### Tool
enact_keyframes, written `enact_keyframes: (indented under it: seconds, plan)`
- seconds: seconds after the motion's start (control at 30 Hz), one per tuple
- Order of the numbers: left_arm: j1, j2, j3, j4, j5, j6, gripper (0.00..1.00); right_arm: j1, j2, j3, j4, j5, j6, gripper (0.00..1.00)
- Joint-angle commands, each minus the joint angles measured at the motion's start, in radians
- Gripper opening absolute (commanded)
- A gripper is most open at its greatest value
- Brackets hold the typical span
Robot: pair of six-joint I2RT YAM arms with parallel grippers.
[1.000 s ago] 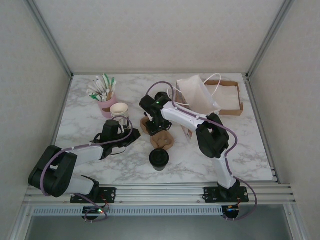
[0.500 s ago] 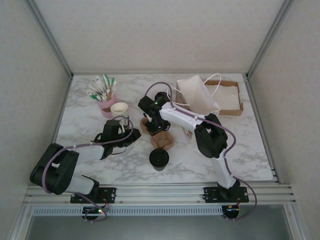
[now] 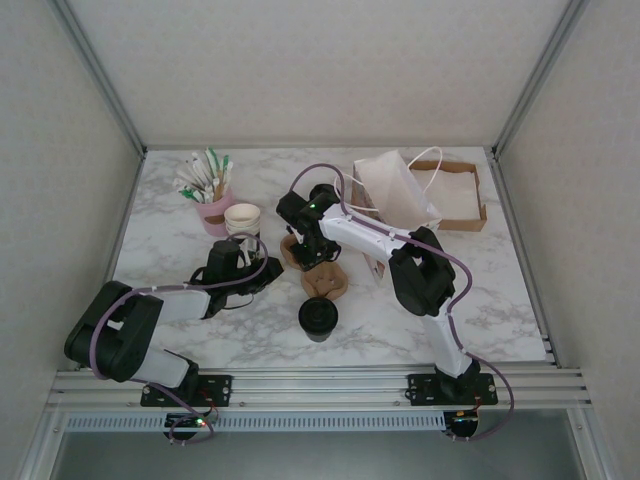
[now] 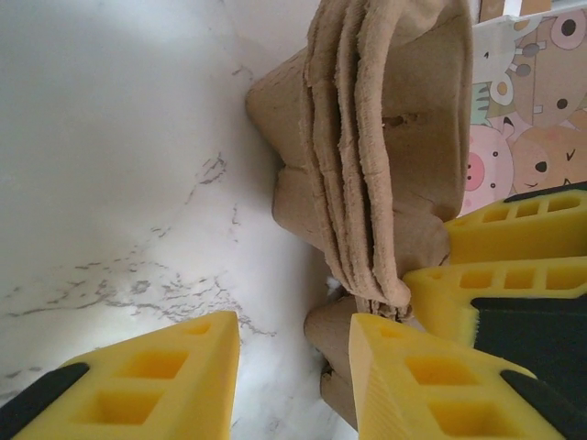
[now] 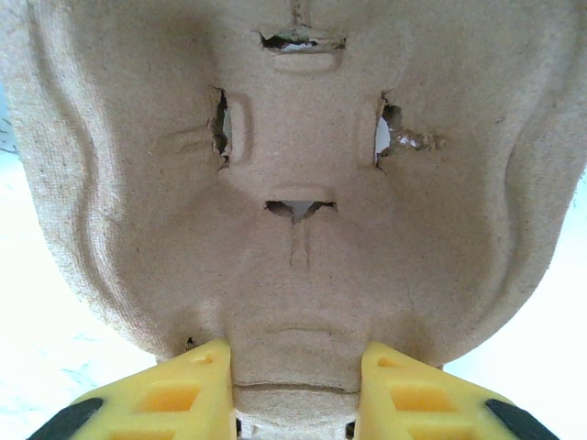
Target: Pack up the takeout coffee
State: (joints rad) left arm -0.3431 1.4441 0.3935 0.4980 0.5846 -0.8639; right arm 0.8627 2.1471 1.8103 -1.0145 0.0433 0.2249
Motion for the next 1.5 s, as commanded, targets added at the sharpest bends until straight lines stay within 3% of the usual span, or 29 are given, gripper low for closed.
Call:
enact_keyframes:
  seconds: [0.0, 0.5, 0.83, 1.0, 1.47]
  plan:
    - [0.001, 0.016, -0.011, 0.044, 0.02, -0.011, 0.39, 0.004, -0.03, 0.005, -0.016, -0.052, 0.01, 0.31]
    - [-0.003, -0.006, -0.031, 0.055, 0.013, -0.02, 0.38, 0.002, -0.05, -0.013, -0.01, -0.081, 0.01, 0.28]
    - [-0.003, -0.072, -0.01, -0.067, -0.075, 0.038, 0.4, -0.002, -0.049, -0.02, -0.01, -0.057, 0.022, 0.28]
    - [-0.002, -0.039, -0.027, 0.041, -0.031, -0.015, 0.47, -0.015, -0.066, -0.04, 0.014, -0.084, 0.033, 0.28]
    - [-0.003, 0.064, -0.018, 0.204, 0.037, -0.093, 0.44, -0.038, -0.099, -0.091, 0.066, -0.162, 0.04, 0.28]
